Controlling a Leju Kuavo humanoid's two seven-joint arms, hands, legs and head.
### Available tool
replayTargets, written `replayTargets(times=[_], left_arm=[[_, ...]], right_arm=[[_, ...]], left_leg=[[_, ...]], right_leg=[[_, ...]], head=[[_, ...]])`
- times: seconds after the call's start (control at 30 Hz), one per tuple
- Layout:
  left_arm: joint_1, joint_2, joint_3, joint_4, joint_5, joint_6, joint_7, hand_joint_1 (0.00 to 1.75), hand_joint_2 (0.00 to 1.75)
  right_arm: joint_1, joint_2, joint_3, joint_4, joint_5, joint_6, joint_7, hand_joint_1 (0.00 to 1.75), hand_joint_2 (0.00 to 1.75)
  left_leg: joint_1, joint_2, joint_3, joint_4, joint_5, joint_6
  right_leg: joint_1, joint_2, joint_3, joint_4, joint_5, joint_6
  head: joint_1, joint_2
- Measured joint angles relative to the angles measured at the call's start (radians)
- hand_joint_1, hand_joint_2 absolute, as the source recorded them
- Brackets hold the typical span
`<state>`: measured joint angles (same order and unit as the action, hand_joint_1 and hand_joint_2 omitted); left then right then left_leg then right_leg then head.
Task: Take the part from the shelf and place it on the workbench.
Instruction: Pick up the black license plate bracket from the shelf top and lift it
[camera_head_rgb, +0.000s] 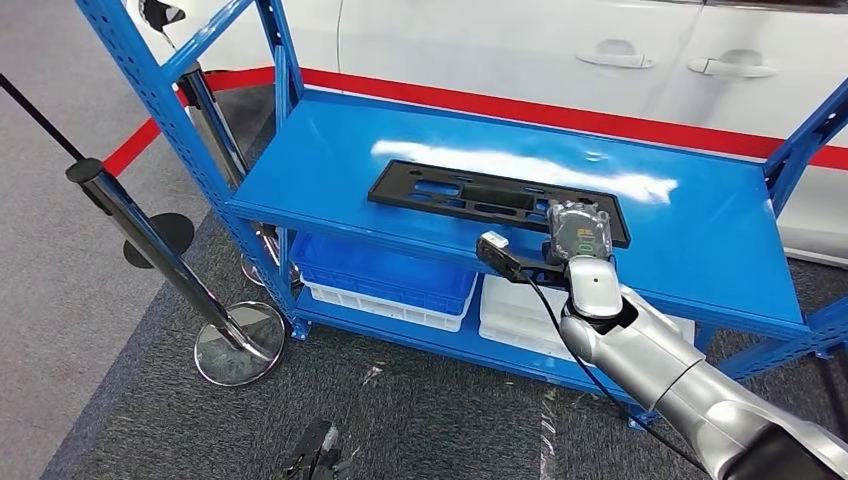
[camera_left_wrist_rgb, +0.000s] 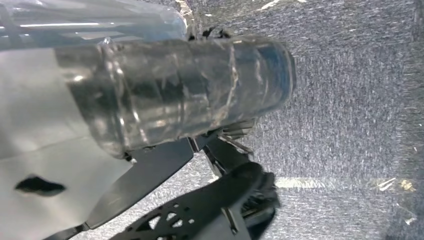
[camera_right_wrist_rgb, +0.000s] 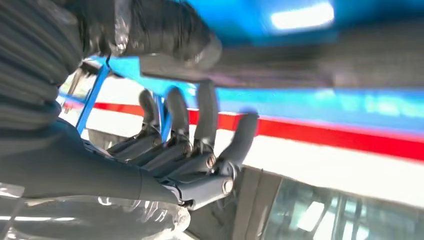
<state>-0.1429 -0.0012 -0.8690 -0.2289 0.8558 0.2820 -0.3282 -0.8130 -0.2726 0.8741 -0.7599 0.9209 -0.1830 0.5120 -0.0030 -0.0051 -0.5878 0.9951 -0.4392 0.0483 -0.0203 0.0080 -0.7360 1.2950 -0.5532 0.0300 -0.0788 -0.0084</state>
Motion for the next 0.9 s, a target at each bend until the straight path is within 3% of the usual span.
replayTargets(times=[0.03,0.1,0.17,0.3,0.37,0.43,0.47,0.5,0.6,0.77,0.8,0.9], left_arm=[[0.001,0.000,0.000,0.000,-0.001,0.001,-0.001,0.00,0.00],[0.002,-0.002,0.000,0.000,-0.001,0.004,-0.003,0.00,0.00],[0.002,-0.002,0.000,0.000,-0.001,0.007,-0.007,0.00,0.00],[0.008,-0.002,0.000,0.001,-0.001,0.008,-0.012,0.00,0.00],[0.008,-0.003,0.000,0.001,-0.001,0.008,-0.014,0.00,0.00],[0.009,-0.003,0.000,0.001,-0.003,0.008,-0.016,0.00,0.00],[0.010,-0.004,0.000,0.001,-0.004,0.008,-0.018,0.00,0.00],[0.011,-0.004,-0.001,0.001,-0.006,0.008,-0.019,0.00,0.00],[0.012,-0.004,-0.001,0.001,-0.009,0.008,-0.020,0.00,0.00],[0.012,-0.004,-0.001,0.001,-0.009,0.008,-0.020,0.00,0.00],[0.012,-0.004,-0.001,0.001,-0.009,0.008,-0.021,0.00,0.00],[0.010,-0.003,-0.001,0.001,-0.009,0.007,-0.024,0.00,0.00]], right_arm=[[0.002,-0.001,-0.006,-0.013,-0.001,-0.047,-0.001,0.00,0.87],[0.003,-0.002,-0.020,-0.043,-0.005,-0.128,-0.004,0.00,0.00],[0.006,-0.002,-0.036,-0.077,-0.012,-0.183,-0.007,0.00,0.00],[0.020,-0.002,-0.072,-0.146,-0.039,-0.245,-0.019,0.00,0.00],[0.022,-0.002,-0.093,-0.178,-0.062,-0.266,-0.030,0.00,0.00],[0.030,-0.001,-0.114,-0.209,-0.110,-0.292,-0.055,0.00,0.00],[0.036,-0.001,-0.124,-0.223,-0.142,-0.302,-0.072,0.00,0.00],[0.042,-0.001,-0.133,-0.238,-0.178,-0.309,-0.090,0.00,0.00],[0.051,0.001,-0.147,-0.269,-0.253,-0.314,-0.131,0.00,0.00],[0.051,0.002,-0.148,-0.273,-0.261,-0.314,-0.136,0.00,0.00],[0.051,0.003,-0.150,-0.276,-0.269,-0.314,-0.141,0.00,0.00],[0.058,0.010,-0.161,-0.306,-0.351,-0.315,-0.188,0.00,0.00]], left_leg=[[0.002,0.000,0.000,0.006,-0.004,-0.002],[0.005,-0.001,-0.003,0.023,-0.017,-0.011],[0.003,-0.002,-0.010,0.042,-0.028,-0.022],[0.004,-0.001,-0.020,0.058,-0.040,-0.035],[0.006,0.000,-0.051,0.128,-0.082,-0.044],[0.008,0.000,-0.109,0.254,-0.136,-0.050],[0.008,0.000,-0.135,0.302,-0.149,-0.050],[0.007,0.000,-0.147,0.319,-0.143,-0.047],[0.003,0.000,-0.119,0.247,-0.081,-0.035],[0.002,0.000,-0.109,0.225,-0.069,-0.033],[0.001,0.000,-0.098,0.202,-0.057,-0.031],[-0.014,-0.002,-0.030,0.063,-0.018,-0.015]], right_leg=[[-0.003,-0.001,0.014,-0.033,0.028,0.003],[-0.008,-0.002,0.073,-0.153,0.085,0.010],[-0.007,-0.002,0.107,-0.224,0.100,0.006],[-0.003,-0.001,0.109,-0.230,0.097,-0.020],[-0.006,-0.001,0.110,-0.233,0.098,-0.029],[-0.003,-0.002,0.111,-0.233,0.097,-0.033],[-0.001,-0.002,0.112,-0.233,0.096,-0.034],[0.001,-0.002,0.112,-0.233,0.096,-0.035],[0.005,-0.001,0.114,-0.233,0.095,-0.037],[0.005,0.000,0.115,-0.233,0.095,-0.037],[0.005,0.000,0.115,-0.233,0.094,-0.037],[0.004,0.000,0.116,-0.241,0.098,-0.031]], head=[[0.000,0.000],[0.001,0.000],[0.001,0.000],[-0.002,0.000],[-0.005,0.000],[-0.008,0.000],[-0.008,0.000],[-0.008,0.000],[-0.007,0.000],[-0.007,0.000],[-0.007,0.000],[-0.008,0.000]])
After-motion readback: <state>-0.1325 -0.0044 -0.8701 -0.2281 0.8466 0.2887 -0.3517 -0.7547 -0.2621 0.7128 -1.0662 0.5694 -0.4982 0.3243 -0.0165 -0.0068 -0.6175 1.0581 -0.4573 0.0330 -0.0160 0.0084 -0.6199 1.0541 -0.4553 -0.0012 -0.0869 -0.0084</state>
